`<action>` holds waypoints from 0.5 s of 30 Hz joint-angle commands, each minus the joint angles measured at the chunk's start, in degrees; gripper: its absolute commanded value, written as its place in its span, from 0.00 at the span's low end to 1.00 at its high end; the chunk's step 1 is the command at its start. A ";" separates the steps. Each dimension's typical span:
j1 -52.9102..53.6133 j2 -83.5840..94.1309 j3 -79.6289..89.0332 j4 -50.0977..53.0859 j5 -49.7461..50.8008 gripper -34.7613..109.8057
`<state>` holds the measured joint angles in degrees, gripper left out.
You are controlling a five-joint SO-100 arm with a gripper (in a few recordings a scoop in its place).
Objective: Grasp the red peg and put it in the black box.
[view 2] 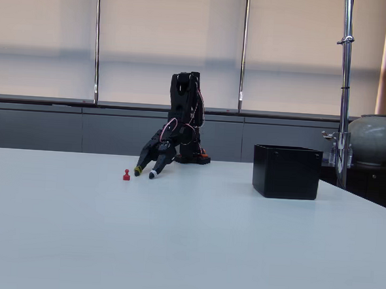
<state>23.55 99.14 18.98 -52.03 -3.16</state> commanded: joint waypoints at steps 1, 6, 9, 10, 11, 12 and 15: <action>0.79 2.90 2.55 -5.01 -0.70 0.39; 0.97 6.68 2.46 -10.99 -0.79 0.39; 1.14 9.23 3.08 -13.89 -0.70 0.39; 1.23 9.93 3.43 -14.24 -0.53 0.39; 1.41 10.63 4.04 -14.24 -0.18 0.39; 1.58 11.25 4.66 -14.50 0.00 0.39; 2.02 12.22 6.24 -14.24 0.35 0.39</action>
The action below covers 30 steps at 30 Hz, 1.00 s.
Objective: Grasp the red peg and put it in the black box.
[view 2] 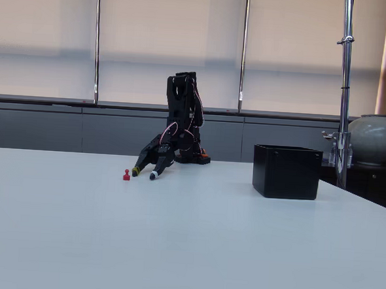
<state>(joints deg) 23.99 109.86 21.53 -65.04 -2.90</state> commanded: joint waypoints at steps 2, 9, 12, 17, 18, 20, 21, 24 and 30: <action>1.85 1.58 4.57 -0.26 0.35 0.39; 2.64 1.58 7.21 2.72 0.62 0.39; 3.08 2.55 8.61 2.72 0.62 0.39; 3.52 4.39 11.51 2.90 0.26 0.40; 3.60 4.75 11.95 2.90 0.26 0.40; 3.78 5.45 12.74 2.90 0.44 0.40; 3.87 5.89 13.18 2.90 0.62 0.41; 4.04 6.50 13.97 2.90 0.88 0.41; 4.04 6.59 13.80 2.90 1.49 0.41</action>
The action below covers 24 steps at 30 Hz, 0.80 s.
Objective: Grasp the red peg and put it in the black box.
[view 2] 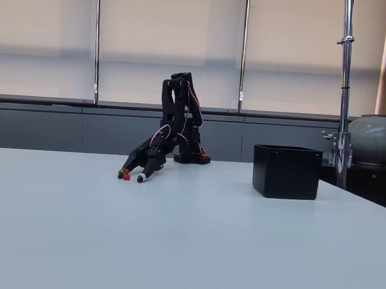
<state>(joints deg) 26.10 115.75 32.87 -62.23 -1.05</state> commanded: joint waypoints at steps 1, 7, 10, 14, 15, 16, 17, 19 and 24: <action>1.93 0.70 2.37 0.09 -0.09 0.41; 1.93 0.70 2.46 0.18 -0.09 0.41; 1.93 0.79 2.46 0.18 0.18 0.40; 1.93 0.97 2.46 0.18 0.62 0.38; 1.93 1.05 2.46 0.18 0.70 0.37; 1.93 1.05 2.55 0.18 0.70 0.35; 1.85 1.05 2.55 0.18 0.79 0.35; 1.85 1.05 2.55 0.26 0.88 0.34; 1.76 1.05 2.55 0.35 0.97 0.30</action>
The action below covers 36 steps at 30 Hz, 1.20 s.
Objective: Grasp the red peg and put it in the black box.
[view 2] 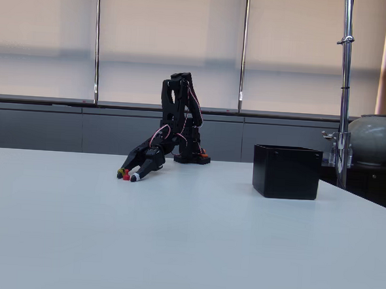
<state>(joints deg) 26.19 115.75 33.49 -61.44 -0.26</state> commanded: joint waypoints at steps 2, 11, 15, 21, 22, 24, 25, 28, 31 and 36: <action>1.67 1.05 1.93 -0.44 0.18 0.28; 1.58 0.44 2.02 1.67 0.26 0.24; 1.49 -3.52 1.93 9.14 -0.53 0.24; 0.18 -13.01 -0.62 16.52 -3.96 0.24; -0.26 -14.15 -1.58 16.35 -3.96 0.24; -1.32 -16.61 -4.66 13.45 -4.66 0.24; -2.11 -18.11 -6.50 11.07 -5.62 0.24; -5.45 -24.17 -11.60 5.54 -7.56 0.24; -9.23 -29.97 -16.17 0.53 -7.47 0.24; -15.38 -33.31 -19.51 -5.27 -5.19 0.24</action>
<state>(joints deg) 13.89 87.19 14.15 -62.14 -5.98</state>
